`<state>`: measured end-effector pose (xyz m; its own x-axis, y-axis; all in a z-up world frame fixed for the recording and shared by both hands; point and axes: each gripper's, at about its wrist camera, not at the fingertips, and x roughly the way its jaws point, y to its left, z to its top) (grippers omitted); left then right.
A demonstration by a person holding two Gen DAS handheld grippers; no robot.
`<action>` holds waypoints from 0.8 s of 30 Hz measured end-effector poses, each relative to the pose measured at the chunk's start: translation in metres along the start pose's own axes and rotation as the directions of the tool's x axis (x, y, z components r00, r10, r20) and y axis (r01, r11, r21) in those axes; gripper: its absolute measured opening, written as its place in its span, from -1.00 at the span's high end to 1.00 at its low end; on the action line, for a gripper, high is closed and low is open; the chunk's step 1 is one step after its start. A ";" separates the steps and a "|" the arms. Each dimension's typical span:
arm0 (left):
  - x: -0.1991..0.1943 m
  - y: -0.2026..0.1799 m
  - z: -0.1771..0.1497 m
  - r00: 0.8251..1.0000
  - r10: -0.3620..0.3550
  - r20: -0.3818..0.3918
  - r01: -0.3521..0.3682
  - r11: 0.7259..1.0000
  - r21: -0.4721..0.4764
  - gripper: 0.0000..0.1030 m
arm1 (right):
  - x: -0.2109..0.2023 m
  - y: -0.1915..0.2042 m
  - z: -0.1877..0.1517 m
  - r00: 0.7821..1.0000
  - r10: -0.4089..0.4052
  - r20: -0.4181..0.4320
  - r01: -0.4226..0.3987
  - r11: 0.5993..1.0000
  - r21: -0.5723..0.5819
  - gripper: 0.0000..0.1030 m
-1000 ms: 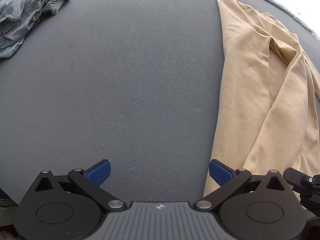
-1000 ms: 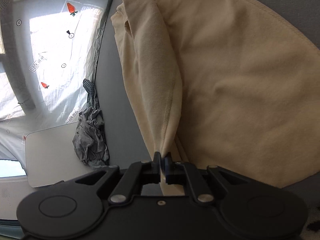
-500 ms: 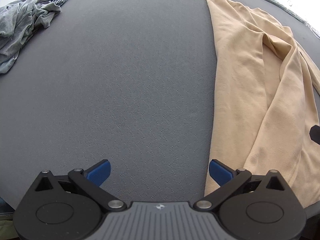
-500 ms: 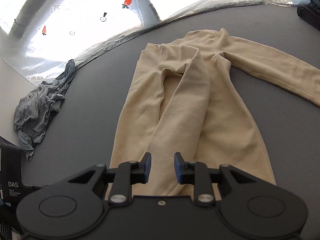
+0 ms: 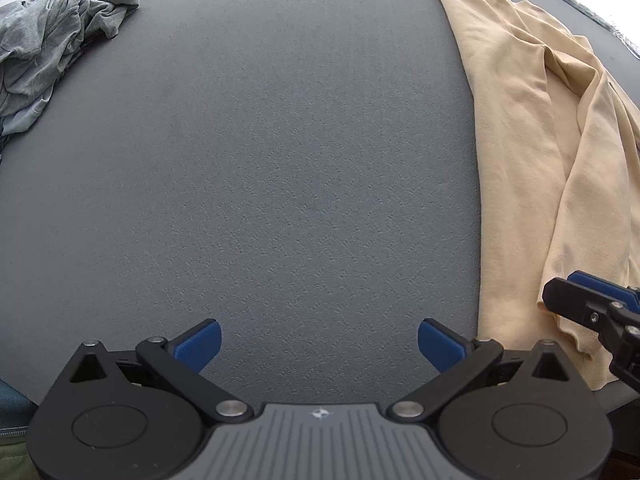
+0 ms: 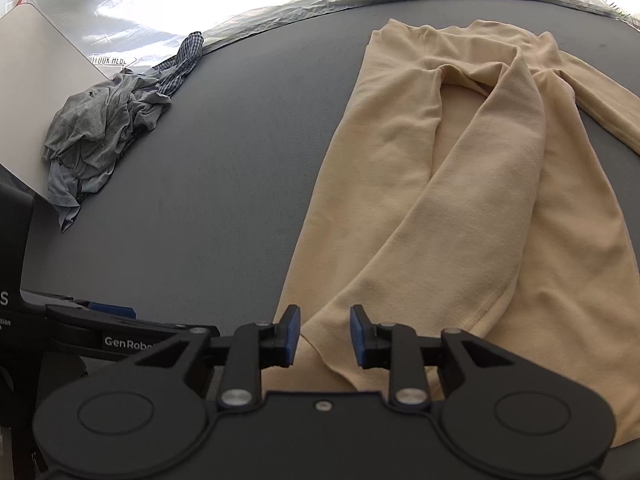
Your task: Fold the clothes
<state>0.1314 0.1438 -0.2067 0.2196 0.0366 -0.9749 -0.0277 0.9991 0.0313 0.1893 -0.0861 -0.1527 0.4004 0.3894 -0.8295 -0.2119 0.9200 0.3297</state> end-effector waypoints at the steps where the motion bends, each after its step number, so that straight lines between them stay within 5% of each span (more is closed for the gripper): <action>1: 0.003 -0.001 0.002 1.000 -0.004 -0.002 0.004 1.000 0.010 -1.00 | 0.001 0.002 -0.002 1.000 -0.011 0.000 0.011 1.000 0.004 0.43; 9: 0.024 -0.014 0.023 1.000 -0.031 -0.006 0.031 0.994 0.108 -1.00 | 0.011 0.012 -0.010 0.995 -0.098 0.000 0.098 0.994 0.048 0.34; 14: 0.024 -0.015 0.033 0.999 -0.039 0.006 0.038 0.987 0.153 -1.00 | -0.004 0.004 -0.011 0.991 -0.117 0.064 0.109 0.986 0.127 0.90; 18: 0.010 -0.005 0.036 0.998 -0.063 0.017 0.060 0.986 0.156 -1.00 | -0.023 -0.007 -0.010 0.983 -0.123 0.136 0.092 0.973 0.210 0.92; 21: 0.005 -0.015 0.037 0.997 -0.076 0.030 0.070 0.984 0.163 -1.00 | -0.053 -0.032 -0.007 0.960 -0.150 0.236 0.064 0.939 0.339 0.92; 24: 0.002 -0.029 0.042 0.995 -0.087 0.049 0.076 0.980 0.183 -1.00 | -0.092 -0.076 -0.010 0.912 -0.227 0.342 0.030 0.867 0.497 0.92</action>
<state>0.1734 0.1156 -0.2000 0.2689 -0.0491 -0.9619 0.1685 0.9857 -0.0033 0.1596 -0.1917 -0.1060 0.7182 0.1610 -0.6770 0.2708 0.8315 0.4851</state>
